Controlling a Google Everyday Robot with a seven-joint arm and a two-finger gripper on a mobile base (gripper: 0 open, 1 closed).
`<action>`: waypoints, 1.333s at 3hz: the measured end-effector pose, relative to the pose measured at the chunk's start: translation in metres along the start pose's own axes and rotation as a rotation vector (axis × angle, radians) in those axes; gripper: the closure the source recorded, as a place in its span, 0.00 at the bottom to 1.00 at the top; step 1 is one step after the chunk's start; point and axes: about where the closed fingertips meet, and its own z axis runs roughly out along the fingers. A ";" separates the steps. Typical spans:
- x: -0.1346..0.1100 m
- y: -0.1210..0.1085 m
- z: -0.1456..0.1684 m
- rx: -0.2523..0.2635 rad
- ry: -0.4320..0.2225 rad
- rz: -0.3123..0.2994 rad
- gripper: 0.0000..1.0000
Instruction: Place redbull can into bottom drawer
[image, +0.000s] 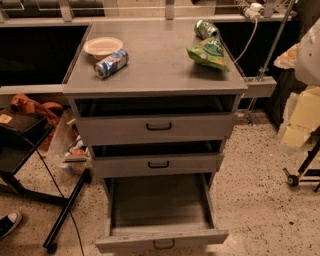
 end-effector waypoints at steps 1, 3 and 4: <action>0.000 0.000 0.000 0.000 0.000 0.000 0.00; -0.036 -0.023 0.014 -0.005 -0.071 0.054 0.00; -0.089 -0.039 0.026 0.001 -0.104 0.104 0.00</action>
Offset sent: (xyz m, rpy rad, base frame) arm 0.0136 0.0052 -0.0031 0.0649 0.0101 -0.0237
